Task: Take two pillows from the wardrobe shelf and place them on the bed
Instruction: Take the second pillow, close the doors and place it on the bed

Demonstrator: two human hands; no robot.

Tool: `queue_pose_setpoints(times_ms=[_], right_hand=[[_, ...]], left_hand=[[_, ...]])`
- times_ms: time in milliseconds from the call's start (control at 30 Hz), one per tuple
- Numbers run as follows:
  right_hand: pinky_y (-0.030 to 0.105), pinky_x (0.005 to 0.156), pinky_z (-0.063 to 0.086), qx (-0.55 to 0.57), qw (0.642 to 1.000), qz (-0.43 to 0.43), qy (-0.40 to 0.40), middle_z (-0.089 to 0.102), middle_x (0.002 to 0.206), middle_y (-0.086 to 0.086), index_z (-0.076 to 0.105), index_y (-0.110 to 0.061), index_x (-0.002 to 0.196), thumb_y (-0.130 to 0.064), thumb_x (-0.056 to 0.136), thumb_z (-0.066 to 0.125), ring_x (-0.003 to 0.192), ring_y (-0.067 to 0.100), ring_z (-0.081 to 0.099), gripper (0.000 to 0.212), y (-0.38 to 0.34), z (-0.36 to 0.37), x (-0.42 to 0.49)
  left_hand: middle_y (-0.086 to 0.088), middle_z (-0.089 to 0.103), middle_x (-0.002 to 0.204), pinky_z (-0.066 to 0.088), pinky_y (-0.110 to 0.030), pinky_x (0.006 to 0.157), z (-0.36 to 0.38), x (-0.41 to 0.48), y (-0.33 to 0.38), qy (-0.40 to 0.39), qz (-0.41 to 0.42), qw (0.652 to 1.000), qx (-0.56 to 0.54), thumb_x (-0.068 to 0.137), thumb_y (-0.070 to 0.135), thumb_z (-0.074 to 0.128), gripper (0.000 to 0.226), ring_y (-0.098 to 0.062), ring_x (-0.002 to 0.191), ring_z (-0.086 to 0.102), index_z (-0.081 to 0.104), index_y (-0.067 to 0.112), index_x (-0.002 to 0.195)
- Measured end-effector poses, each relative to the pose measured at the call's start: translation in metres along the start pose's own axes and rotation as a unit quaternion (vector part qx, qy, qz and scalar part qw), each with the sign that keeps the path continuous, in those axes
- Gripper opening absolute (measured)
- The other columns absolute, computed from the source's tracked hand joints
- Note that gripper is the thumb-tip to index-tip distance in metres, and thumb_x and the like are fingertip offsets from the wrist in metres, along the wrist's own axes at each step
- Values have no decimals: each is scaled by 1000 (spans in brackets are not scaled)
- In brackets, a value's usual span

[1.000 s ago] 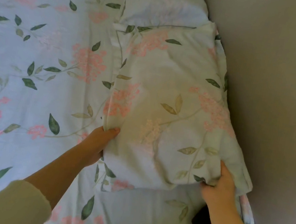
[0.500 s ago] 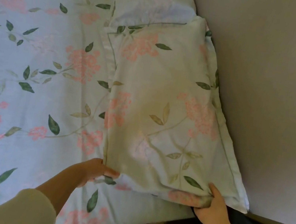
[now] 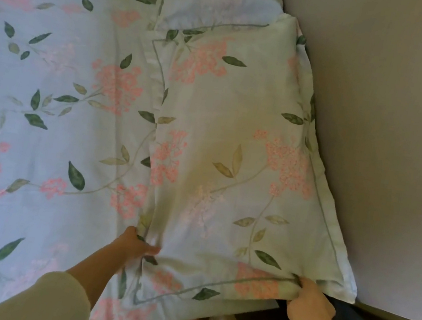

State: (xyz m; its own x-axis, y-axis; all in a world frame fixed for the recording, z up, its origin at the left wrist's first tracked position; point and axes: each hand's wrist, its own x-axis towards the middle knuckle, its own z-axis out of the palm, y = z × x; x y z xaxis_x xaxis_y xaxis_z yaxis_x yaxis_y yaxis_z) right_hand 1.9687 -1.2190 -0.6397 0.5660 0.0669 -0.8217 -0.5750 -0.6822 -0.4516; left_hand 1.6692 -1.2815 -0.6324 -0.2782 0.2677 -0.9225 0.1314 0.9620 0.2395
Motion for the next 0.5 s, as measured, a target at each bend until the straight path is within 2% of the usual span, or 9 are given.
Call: queue_pose_setpoints(times_ms=[33, 67, 100, 167, 233, 333, 400, 467, 500], right_hand=[[15, 68, 37, 120, 992, 38, 2, 55, 93, 5, 46, -17, 128, -15, 80, 64, 100, 28, 54, 52, -4, 5, -6], [21, 83, 44, 162, 986, 23, 10, 57, 108, 8, 43, -16, 130, -20, 78, 68, 106, 28, 54, 58, -4, 6, -9], [32, 90, 46, 146, 989, -4, 1, 55, 122, 10, 42, -15, 131, -21, 78, 69, 110, 28, 54, 60, -4, 6, -14], [37, 95, 44, 57, 994, -85, -35, 51, 133, 11, 42, -13, 133, -13, 82, 65, 116, 30, 52, 56, -3, 5, -21], [39, 97, 42, -13, 988, -153, -26, 48, 136, 12, 40, -15, 136, -4, 85, 58, 120, 33, 50, 55, -1, 3, -27], [43, 94, 43, -125, 974, -186, 36, 43, 137, 22, 38, -11, 134, 2, 87, 51, 119, 41, 48, 51, 0, -15, -28], [49, 95, 42, -184, 968, -156, 72, 37, 139, 28, 36, -7, 133, 6, 85, 50, 118, 46, 45, 51, -7, -22, -33], [47, 94, 43, -218, 959, -137, 115, 29, 142, 26, 35, -7, 130, 6, 83, 54, 118, 45, 43, 52, -14, -20, -34], [48, 92, 44, -248, 948, -165, 111, 28, 140, 26, 37, -9, 127, 3, 84, 55, 115, 45, 44, 48, -17, -15, -38]], left_hand=[[-13, 56, 106, 41, -40, 89, 1, 1, 6, 5, 19, 998, -65, 78, 20, 72, 75, -20, 82, 63, 27, 2, 135], [-16, 53, 121, 42, -41, 90, 2, 3, 13, 23, 37, 993, -106, 78, 22, 72, 79, -23, 92, 62, 24, 4, 139], [-18, 47, 133, 43, -42, 90, 3, 7, 19, 44, 52, 990, -125, 78, 25, 72, 81, -29, 107, 57, 23, 6, 140], [-16, 46, 135, 45, -41, 85, 8, 11, 29, 60, 70, 989, -117, 79, 24, 70, 74, -32, 111, 50, 29, 7, 138], [-15, 54, 121, 45, -38, 79, 15, 11, 32, 59, 74, 993, -75, 83, 19, 65, 56, -29, 98, 50, 40, 5, 131], [-16, 58, 113, 48, -40, 87, 21, 10, 30, 84, 58, 994, -34, 85, 16, 60, 41, -29, 91, 51, 47, 4, 122], [-21, 55, 121, 49, -43, 90, 21, 8, 32, 117, 45, 992, -20, 83, 15, 62, 47, -31, 92, 52, 42, 3, 124], [-23, 40, 135, 44, -48, 97, 23, 4, 37, 178, 46, 983, 27, 81, 17, 64, 67, -39, 111, 47, 27, 10, 136], [-21, 31, 142, 38, -49, 103, 24, 0, 43, 224, 67, 969, 75, 80, 19, 66, 77, -41, 123, 39, 20, 15, 141]])
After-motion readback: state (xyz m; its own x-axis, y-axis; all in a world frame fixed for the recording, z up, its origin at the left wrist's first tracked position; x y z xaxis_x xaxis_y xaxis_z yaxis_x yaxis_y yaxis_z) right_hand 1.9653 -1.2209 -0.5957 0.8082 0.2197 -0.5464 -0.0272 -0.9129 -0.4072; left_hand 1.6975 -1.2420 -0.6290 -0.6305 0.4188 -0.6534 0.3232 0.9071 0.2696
